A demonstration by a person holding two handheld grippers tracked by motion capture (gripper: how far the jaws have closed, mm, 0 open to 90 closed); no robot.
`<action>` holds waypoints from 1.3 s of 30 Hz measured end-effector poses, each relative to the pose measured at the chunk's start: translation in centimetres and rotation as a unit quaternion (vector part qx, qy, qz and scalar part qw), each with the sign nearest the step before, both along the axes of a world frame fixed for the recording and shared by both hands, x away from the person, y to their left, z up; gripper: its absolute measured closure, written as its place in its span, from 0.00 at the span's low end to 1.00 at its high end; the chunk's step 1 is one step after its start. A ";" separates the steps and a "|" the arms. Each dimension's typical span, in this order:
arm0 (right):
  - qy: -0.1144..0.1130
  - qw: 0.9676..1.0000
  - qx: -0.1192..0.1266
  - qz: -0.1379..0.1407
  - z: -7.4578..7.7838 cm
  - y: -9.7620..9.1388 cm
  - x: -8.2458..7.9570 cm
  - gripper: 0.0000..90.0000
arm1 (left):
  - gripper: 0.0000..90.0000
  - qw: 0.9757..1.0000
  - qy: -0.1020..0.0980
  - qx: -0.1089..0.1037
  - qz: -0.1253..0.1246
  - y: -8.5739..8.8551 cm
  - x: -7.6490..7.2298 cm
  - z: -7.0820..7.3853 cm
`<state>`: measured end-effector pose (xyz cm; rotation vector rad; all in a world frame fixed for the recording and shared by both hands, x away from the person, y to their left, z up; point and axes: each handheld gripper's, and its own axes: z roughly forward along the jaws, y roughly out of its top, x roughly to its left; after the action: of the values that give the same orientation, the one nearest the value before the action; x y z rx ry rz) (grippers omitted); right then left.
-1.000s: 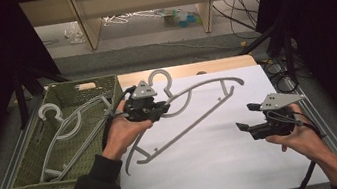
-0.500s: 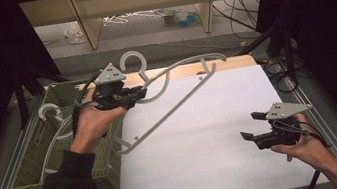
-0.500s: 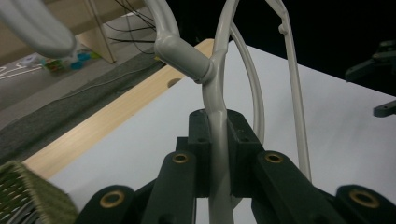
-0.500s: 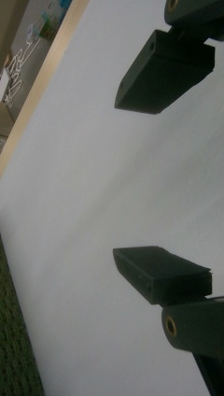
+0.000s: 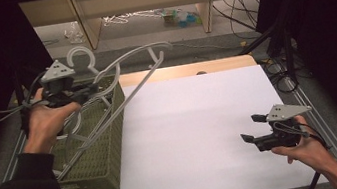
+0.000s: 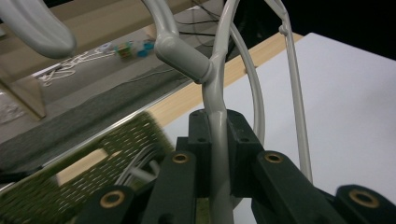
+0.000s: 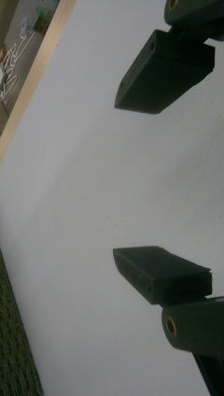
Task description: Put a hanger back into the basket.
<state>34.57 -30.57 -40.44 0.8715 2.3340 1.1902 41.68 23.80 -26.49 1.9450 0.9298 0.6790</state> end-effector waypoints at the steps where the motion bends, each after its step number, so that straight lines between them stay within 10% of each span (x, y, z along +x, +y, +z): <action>1: 0.001 1.000 0.000 0.000 0.0 0.0 0.0 0.27 | 0.91 1.000 -0.006 0.003 0.004 0.9 0.0 -0.2; 17: 0.007 1.000 -0.002 0.001 -0.2 0.2 0.0 0.27 | 0.91 0.997 -0.015 0.018 0.071 9.0 0.0 -4.4; 39: 0.006 1.000 -0.004 0.003 -0.2 0.2 0.0 0.26 | 0.91 0.990 0.018 0.079 0.118 12.0 0.4 -8.4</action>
<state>34.53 -30.36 -40.68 0.8727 2.3511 1.1804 42.05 35.84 -34.86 2.0082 1.1726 0.8778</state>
